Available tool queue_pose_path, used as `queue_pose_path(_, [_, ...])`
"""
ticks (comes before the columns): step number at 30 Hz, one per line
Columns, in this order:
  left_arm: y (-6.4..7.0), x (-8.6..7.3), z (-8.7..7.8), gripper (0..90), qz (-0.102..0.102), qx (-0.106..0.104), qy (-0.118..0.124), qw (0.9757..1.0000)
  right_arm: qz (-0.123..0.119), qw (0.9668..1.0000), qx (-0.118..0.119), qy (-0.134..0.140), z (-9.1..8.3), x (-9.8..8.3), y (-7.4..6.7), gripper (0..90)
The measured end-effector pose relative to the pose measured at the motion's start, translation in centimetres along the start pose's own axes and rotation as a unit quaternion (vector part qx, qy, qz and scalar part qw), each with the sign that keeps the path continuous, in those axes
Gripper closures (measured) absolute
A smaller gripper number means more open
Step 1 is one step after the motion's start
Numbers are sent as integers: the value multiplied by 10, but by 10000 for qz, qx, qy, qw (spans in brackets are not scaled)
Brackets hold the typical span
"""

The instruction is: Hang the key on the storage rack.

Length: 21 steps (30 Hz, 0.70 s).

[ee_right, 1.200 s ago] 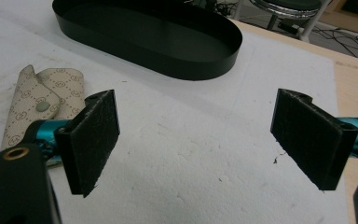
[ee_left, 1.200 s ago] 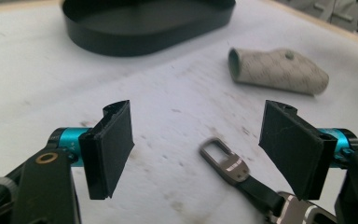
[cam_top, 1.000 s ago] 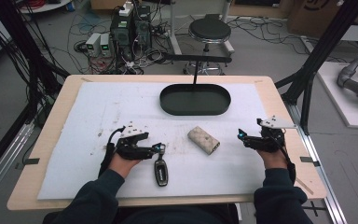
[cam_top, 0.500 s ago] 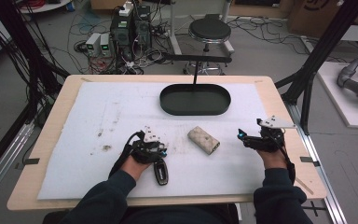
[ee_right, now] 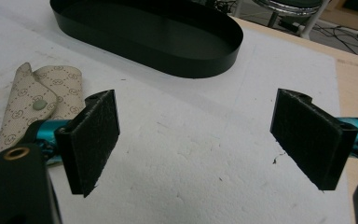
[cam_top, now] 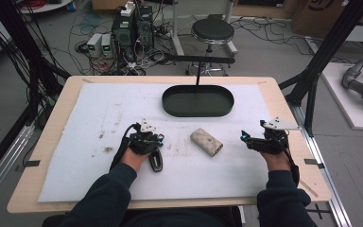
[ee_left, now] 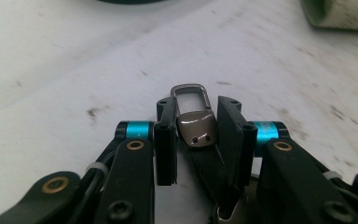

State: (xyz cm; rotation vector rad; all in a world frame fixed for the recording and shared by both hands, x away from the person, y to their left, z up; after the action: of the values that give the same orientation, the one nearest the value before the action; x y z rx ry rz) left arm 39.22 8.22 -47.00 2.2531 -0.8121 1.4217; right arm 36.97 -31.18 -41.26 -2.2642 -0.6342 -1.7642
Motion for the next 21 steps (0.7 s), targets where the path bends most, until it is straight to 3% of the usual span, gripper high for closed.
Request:
queue_pose_path(3, [-14,4,5,688,-119,200,93,9997,16,10000,21,-18,1,0,0,158])
queue_pose_path(7, [-17,4,5,677,-219,281,138,9993,28,10000,39,-17,2,0,0,158])
queue_pose_path(10, [-12,9,-4,413,-470,450,201,9977,37,10000,37,-9,2,0,1,158])
queue_pose_path(12, [-8,12,-13,359,-546,571,314,9964,36,10000,25,-14,2,0,1,158])
queue_pose_path(14, [-5,10,-21,332,-682,594,363,9952,26,10000,23,0,1,0,1,158])
queue_pose_path(19, [6,-9,-27,313,-954,472,161,9942,25,10000,0,-16,0,0,1,158])
queue_pose_path(21, [12,-10,-29,318,-850,477,133,9951,-11,10000,18,11,-1,2,-1,158])
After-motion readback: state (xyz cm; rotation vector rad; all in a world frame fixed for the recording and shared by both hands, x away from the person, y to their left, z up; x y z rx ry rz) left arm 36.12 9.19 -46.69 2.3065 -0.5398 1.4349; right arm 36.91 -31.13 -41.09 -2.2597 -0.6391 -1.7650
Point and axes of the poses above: each handheld gripper's, and its own axes: z roughly forward along the jaws, x roughly out of its top, y roughly to its right, the point moved 4 cm from there along z, roughly forward along the jaws, and after that the axes turned 15 degrees about y, right-handed, at the moved point
